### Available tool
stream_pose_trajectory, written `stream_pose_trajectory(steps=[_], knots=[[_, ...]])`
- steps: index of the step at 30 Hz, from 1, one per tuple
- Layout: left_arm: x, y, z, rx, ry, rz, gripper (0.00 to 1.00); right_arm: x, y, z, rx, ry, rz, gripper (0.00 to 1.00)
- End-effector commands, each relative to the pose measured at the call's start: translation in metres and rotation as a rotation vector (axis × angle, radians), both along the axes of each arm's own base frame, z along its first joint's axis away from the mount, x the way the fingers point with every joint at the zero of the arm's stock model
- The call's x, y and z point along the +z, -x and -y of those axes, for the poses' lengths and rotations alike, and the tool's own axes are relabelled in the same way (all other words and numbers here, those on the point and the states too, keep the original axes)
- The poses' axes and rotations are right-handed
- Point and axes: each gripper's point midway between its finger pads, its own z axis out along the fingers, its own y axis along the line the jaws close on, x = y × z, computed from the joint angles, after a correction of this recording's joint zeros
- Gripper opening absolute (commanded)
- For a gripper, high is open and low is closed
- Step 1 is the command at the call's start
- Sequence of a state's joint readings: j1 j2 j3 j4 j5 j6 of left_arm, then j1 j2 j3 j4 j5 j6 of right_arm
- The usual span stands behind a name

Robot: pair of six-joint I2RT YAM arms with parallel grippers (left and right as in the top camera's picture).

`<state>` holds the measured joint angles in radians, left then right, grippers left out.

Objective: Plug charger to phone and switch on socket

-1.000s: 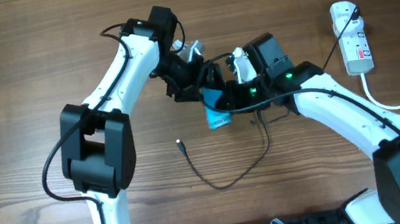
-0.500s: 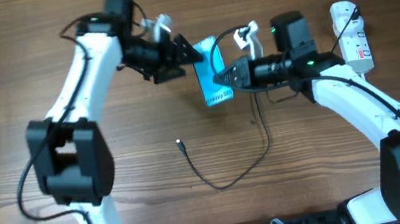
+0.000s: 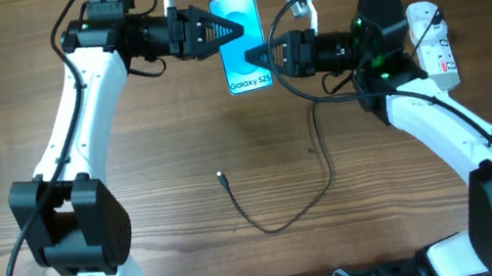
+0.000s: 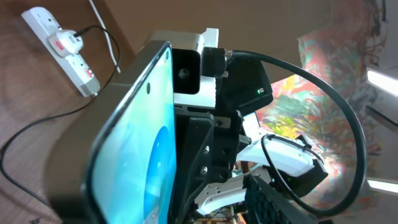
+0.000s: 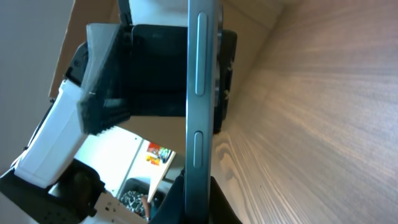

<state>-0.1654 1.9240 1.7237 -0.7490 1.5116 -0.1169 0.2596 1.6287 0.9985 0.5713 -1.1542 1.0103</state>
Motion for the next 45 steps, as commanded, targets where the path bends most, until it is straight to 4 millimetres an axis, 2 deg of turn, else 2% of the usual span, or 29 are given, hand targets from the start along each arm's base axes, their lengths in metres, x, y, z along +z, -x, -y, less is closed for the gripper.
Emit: stream_pose_trajectory(steps=[1,7,12,14,16,17,19,21,22,23,24,26,28,32,35,38,40,43,45], knots=[[0.024,0.017,0.007,-0.060,0.056,0.032,0.45,0.009,-0.012,-0.008,-0.081,-0.008,0.029,0.04],[0.021,0.015,0.007,-0.048,0.041,0.034,0.33,0.008,-0.017,-0.007,-0.111,-0.005,0.024,0.04],[0.002,0.000,0.007,0.038,-0.072,0.053,0.07,0.008,-0.018,-0.007,-0.116,-0.006,0.025,0.05],[-0.016,-0.011,0.005,0.111,-0.175,0.049,0.04,0.008,-0.018,-0.006,-0.116,-0.003,0.026,0.25],[-0.042,-0.022,-0.003,0.199,-0.320,0.019,0.04,-0.002,-0.016,-0.006,-0.109,0.034,0.047,0.64],[-0.058,-0.027,-0.011,0.251,-0.415,0.001,0.04,-0.016,-0.016,-0.005,-0.111,0.073,0.024,0.76],[-0.088,-0.034,-0.031,0.341,-0.602,-0.032,0.04,-0.050,-0.015,0.000,-0.131,0.188,-0.008,0.84],[-0.128,-0.041,-0.071,0.493,-0.898,-0.090,0.04,-0.092,-0.012,0.012,-0.174,0.346,-0.070,0.92],[-0.147,-0.043,-0.095,0.600,-1.051,-0.136,0.04,-0.122,-0.010,0.025,-0.224,0.472,-0.128,0.96],[-0.163,-0.040,-0.108,0.665,-1.159,-0.173,0.04,-0.143,-0.007,0.038,-0.263,0.572,-0.175,0.97],[-0.174,-0.032,-0.107,0.653,-1.192,-0.188,0.05,-0.161,-0.002,0.051,-0.297,0.665,-0.221,0.97],[-0.194,-0.016,-0.096,0.595,-1.242,-0.204,0.05,-0.179,0.011,0.065,-0.294,0.768,-0.266,0.98],[-0.212,-0.007,-0.099,0.620,-1.360,-0.205,0.06,-0.188,0.022,0.069,-0.263,0.810,-0.282,0.99],[-0.251,0.011,-0.079,0.524,-1.454,-0.238,0.07,-0.201,0.036,0.072,-0.236,0.838,-0.317,1.00],[-0.277,0.023,-0.072,0.454,-1.507,-0.270,0.06,-0.204,0.042,0.068,-0.217,0.841,-0.323,1.00],[-0.279,0.022,-0.071,0.455,-1.511,-0.262,0.09,-0.206,0.049,0.060,-0.189,0.847,-0.313,1.00],[-0.287,0.024,-0.073,0.443,-1.534,-0.272,0.11,-0.206,0.054,0.051,-0.164,0.851,-0.301,1.00],[-0.293,0.026,-0.073,0.449,-1.543,-0.299,0.20,-0.205,0.057,0.044,-0.148,0.851,-0.288,1.00],[-0.293,0.027,-0.074,0.447,-1.547,-0.304,0.21,-0.205,0.057,0.044,-0.147,0.851,-0.286,1.00]])
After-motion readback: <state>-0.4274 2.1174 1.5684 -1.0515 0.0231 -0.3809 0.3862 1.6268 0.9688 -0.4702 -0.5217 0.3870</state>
